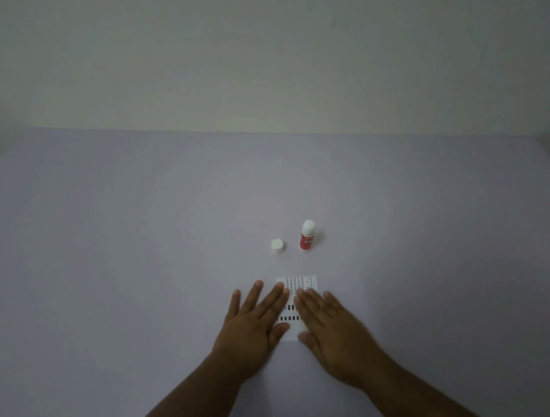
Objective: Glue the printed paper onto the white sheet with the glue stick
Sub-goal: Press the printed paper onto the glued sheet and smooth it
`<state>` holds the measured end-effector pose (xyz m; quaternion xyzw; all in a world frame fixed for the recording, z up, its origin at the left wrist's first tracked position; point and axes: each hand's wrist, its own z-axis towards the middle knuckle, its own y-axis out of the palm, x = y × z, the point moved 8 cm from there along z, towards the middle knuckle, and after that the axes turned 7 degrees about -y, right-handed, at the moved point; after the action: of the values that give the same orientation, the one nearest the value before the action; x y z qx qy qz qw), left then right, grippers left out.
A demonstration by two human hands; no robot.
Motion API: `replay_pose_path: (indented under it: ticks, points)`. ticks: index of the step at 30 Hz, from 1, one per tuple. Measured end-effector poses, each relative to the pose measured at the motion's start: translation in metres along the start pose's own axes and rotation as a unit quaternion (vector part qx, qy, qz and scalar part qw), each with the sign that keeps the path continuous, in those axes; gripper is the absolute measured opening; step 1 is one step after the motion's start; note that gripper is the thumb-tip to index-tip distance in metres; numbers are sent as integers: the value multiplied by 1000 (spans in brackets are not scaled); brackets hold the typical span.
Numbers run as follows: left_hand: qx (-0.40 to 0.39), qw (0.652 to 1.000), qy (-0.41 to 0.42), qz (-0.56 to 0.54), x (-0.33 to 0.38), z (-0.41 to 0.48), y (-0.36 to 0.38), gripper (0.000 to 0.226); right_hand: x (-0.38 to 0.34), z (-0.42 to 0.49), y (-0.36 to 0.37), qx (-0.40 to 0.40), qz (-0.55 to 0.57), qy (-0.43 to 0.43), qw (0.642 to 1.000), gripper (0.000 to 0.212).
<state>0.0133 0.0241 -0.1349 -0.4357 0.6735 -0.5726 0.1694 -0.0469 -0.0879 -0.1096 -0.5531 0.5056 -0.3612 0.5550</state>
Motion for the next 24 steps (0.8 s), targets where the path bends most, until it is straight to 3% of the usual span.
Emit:
replay_pose_path:
  ticks: [4, 9, 18, 24]
  points:
    - [5, 1000, -2, 2, -1, 0, -1, 56, 14, 27, -6, 3, 27, 5, 1000, 60]
    - [3, 1000, -1, -4, -1, -1, 0, 55, -19, -17, 8, -16, 11, -48, 999, 56]
    - [4, 1000, -2, 5, 0, 0, -1, 57, 8, 20, -9, 10, 19, -12, 1000, 58]
    - [2, 1000, -3, 0, 0, 0, -1, 56, -4, -15, 6, -53, 1, -27, 998, 57]
